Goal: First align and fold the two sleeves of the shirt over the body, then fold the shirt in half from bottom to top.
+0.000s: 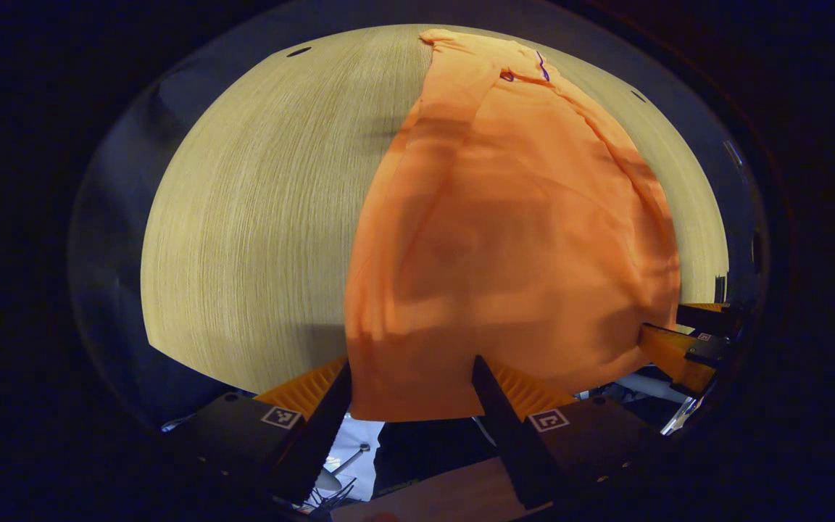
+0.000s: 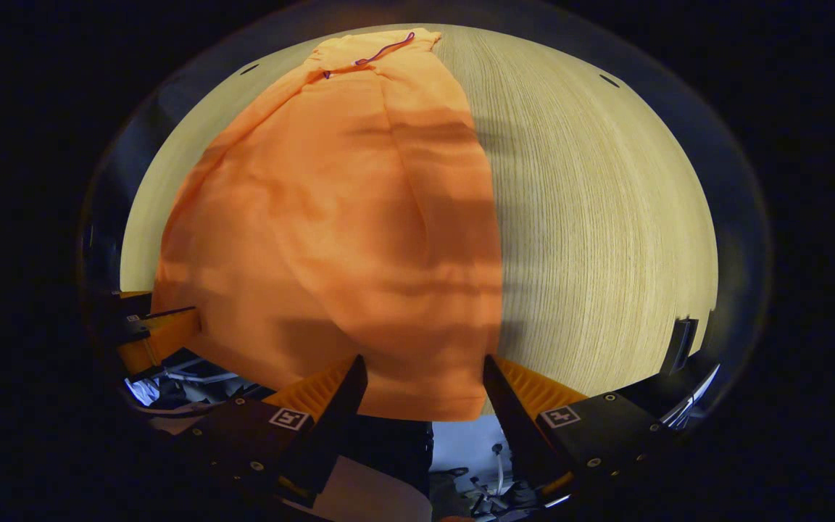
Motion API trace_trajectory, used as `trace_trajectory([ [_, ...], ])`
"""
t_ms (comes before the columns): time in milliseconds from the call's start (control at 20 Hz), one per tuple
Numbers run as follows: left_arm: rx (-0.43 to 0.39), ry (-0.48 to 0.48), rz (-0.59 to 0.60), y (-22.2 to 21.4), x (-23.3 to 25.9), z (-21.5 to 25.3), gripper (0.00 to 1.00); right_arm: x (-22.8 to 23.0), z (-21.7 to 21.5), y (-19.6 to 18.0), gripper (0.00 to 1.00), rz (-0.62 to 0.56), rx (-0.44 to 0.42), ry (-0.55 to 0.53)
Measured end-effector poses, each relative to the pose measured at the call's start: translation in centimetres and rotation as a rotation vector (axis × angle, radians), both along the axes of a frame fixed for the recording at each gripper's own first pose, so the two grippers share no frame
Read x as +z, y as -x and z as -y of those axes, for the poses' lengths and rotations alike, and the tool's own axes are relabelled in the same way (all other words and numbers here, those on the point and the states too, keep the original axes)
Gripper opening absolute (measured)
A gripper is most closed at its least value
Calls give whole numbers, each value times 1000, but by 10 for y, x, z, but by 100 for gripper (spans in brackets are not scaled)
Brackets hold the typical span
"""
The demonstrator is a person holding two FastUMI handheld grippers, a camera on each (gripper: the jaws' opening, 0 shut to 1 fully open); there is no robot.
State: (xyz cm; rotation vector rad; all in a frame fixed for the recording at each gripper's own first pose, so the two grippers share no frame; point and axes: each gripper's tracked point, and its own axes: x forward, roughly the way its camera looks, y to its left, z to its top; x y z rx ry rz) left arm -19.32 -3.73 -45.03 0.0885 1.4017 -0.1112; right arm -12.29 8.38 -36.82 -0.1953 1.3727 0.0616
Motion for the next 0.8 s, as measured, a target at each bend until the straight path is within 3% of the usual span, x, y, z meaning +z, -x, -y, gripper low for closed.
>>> trace_trajectory([
  [250,15,3,2,-5,0,0,97,0,-4,5,96,-24,-19,2],
  [300,17,3,-1,-5,-2,2,92,-3,-5,7,92,-36,-20,3],
  [350,11,2,-6,-3,-1,5,88,-3,-7,7,77,-31,-13,3],
  [450,15,5,-19,10,2,14,75,-1,-9,7,47,-24,-18,-4],
  [600,42,27,-7,8,2,12,22,-1,-16,9,19,-19,-22,-66],
  [650,26,36,6,7,1,13,16,-1,-18,9,9,-18,-24,-81],
  [750,-2,43,38,5,2,13,16,-2,-21,11,9,-28,-15,-98],
  [800,-30,42,58,3,3,14,1,-1,-21,12,9,-21,-13,-101],
])
